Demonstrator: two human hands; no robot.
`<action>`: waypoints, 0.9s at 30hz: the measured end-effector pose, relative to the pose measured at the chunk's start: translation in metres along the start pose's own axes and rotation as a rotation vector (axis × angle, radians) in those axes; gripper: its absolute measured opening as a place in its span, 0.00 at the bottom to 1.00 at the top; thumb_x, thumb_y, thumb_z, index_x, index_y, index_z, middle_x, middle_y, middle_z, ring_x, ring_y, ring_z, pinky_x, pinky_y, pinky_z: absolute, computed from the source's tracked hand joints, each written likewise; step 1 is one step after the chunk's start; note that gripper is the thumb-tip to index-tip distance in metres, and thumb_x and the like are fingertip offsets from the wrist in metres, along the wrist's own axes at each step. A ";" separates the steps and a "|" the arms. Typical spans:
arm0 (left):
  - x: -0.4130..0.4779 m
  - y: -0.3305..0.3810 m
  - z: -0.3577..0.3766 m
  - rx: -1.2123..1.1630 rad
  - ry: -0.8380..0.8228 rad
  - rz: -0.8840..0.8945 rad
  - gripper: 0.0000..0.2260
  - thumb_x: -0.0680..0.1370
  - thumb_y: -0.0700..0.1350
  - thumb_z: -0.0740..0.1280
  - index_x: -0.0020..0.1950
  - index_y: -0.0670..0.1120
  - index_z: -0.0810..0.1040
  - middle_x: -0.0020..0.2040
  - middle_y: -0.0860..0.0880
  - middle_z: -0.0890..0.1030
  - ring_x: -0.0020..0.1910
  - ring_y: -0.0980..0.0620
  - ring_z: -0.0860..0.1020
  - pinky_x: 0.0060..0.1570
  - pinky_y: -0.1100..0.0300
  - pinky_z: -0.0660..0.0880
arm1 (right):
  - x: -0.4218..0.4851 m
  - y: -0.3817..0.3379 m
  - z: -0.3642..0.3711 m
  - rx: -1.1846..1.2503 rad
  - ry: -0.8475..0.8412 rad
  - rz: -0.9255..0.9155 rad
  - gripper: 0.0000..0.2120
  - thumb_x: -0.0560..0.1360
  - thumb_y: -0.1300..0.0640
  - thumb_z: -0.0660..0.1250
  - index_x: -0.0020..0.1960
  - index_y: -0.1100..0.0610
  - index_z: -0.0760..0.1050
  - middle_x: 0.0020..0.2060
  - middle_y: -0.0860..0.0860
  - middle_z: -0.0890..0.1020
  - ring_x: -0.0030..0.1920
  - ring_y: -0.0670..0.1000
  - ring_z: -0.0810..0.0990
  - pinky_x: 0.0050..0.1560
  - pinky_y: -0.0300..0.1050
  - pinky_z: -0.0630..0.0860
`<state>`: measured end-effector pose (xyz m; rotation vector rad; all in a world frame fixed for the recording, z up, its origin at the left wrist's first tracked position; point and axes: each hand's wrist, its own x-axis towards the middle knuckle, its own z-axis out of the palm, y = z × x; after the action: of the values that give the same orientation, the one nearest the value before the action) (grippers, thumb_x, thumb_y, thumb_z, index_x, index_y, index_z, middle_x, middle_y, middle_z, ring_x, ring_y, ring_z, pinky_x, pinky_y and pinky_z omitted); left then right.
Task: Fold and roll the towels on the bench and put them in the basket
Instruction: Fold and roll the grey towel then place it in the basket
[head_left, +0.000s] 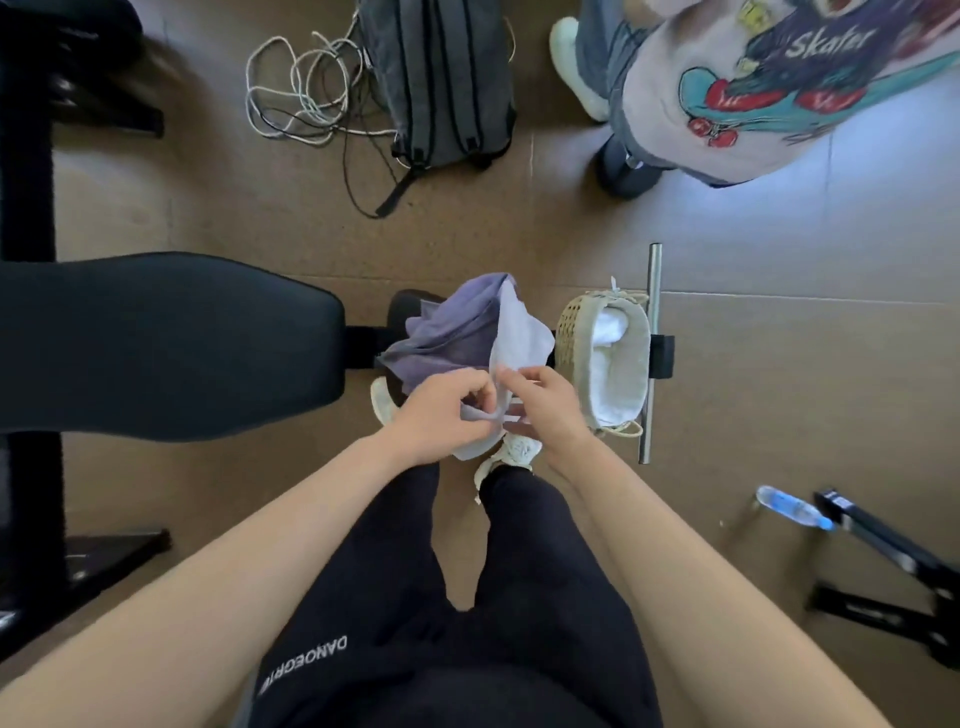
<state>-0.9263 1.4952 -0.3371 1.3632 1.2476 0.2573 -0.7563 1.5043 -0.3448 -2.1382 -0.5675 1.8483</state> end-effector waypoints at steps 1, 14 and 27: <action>-0.005 0.004 0.001 -0.021 0.005 0.001 0.06 0.76 0.45 0.75 0.43 0.54 0.79 0.41 0.57 0.81 0.42 0.57 0.78 0.42 0.63 0.72 | -0.005 -0.001 0.005 0.022 0.011 -0.007 0.14 0.71 0.51 0.74 0.50 0.59 0.77 0.46 0.58 0.82 0.43 0.56 0.81 0.42 0.49 0.81; -0.064 0.010 -0.038 -0.266 0.070 -0.209 0.05 0.78 0.43 0.75 0.53 0.48 0.84 0.44 0.53 0.85 0.40 0.65 0.80 0.43 0.68 0.76 | -0.061 -0.015 0.019 0.438 -0.277 0.014 0.23 0.73 0.72 0.55 0.60 0.59 0.81 0.55 0.60 0.82 0.55 0.61 0.80 0.57 0.55 0.80; -0.141 0.028 -0.102 -0.254 0.366 -0.194 0.07 0.87 0.43 0.61 0.49 0.49 0.72 0.44 0.52 0.72 0.39 0.56 0.69 0.42 0.62 0.69 | -0.081 -0.064 0.062 -0.639 -0.173 -0.699 0.10 0.75 0.59 0.70 0.56 0.57 0.79 0.52 0.51 0.84 0.48 0.52 0.82 0.50 0.49 0.79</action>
<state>-1.0471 1.4549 -0.2148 0.9954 1.5801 0.5268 -0.8348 1.5210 -0.2547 -1.7080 -1.8666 1.5543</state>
